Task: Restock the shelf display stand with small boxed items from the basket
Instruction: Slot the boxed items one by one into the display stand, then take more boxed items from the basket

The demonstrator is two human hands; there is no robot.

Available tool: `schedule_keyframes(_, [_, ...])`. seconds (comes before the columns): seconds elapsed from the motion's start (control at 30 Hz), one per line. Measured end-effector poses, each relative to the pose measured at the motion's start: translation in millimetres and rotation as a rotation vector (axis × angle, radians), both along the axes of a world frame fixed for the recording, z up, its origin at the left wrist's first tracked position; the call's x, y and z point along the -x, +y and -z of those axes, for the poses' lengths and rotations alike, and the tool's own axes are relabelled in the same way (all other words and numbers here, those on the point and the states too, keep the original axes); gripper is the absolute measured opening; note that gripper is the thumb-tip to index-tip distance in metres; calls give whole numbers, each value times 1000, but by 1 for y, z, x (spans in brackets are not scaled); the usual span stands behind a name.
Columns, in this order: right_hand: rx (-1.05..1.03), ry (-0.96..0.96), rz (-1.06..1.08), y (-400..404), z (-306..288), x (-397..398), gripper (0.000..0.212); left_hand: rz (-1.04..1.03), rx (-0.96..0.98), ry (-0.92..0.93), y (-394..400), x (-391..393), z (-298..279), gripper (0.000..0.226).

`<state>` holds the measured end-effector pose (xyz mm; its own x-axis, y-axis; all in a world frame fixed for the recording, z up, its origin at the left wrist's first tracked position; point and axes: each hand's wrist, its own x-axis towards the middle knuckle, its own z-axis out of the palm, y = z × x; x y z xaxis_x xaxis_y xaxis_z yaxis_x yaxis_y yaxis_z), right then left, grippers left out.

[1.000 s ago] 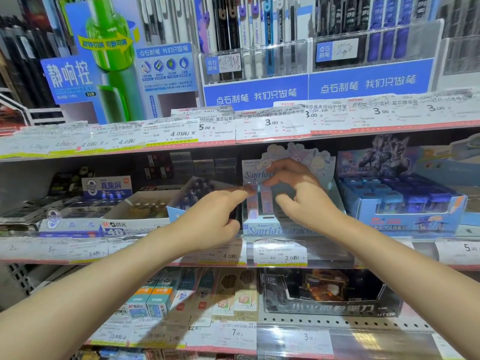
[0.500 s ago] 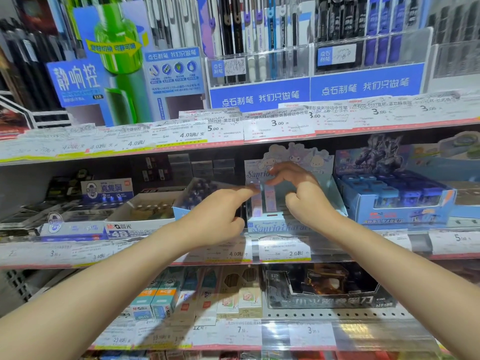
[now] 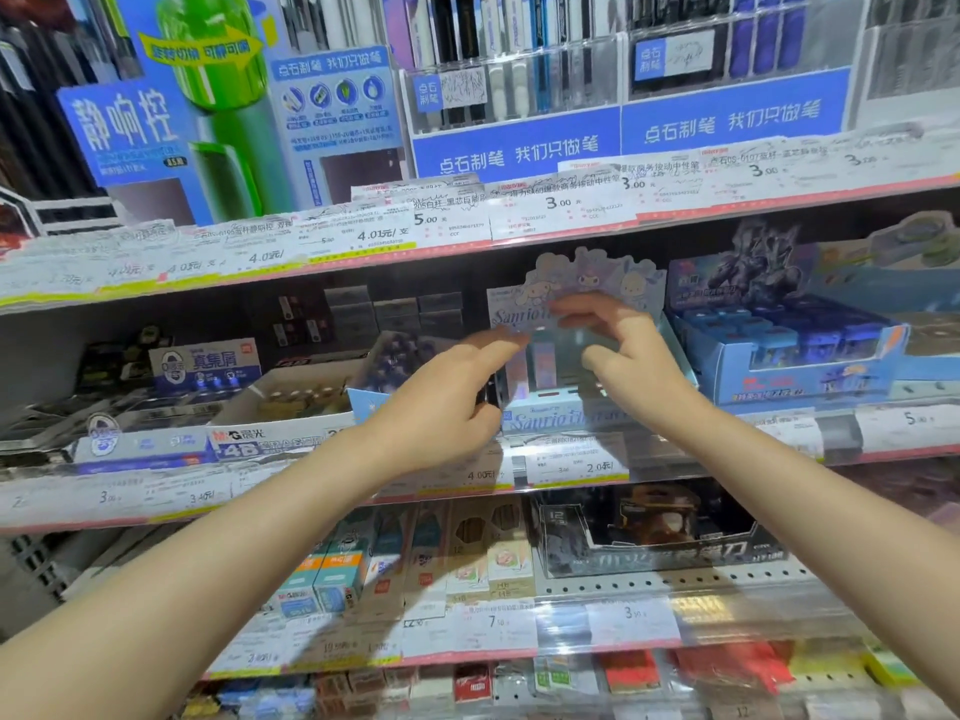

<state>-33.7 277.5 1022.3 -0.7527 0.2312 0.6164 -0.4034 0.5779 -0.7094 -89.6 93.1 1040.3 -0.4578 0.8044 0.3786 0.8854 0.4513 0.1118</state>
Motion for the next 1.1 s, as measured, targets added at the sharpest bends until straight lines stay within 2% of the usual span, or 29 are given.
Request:
schedule_keyframes(0.17, [65,129,33,-15,15,-33,23,122,-231,160,-14,-17,25,43])
schedule_keyframes(0.3, [161,76,-97,-28,31,-58,13,80,-251,41,-32,-46,45,36])
schedule_keyframes(0.47, [227,-112,-212,-37,67,-90,6,38,-183,-144,-48,-68,82,29])
schedule_keyframes(0.63, [208,-378,-291,-44,130,-124,9,-73,-133,-487,-61,-93,147,9])
schedule_keyframes(0.77, [189,-598,-363,-49,195,-148,16,-106,-42,-684,-71,-112,210,16])
schedule_keyframes(0.97, [257,-868,-312,-63,305,-164,23,-217,147,-876,-85,-127,319,21])
schedule_keyframes(1.1, [206,-1046,-238,-71,387,-166,24,-234,240,-944,-97,-124,399,23])
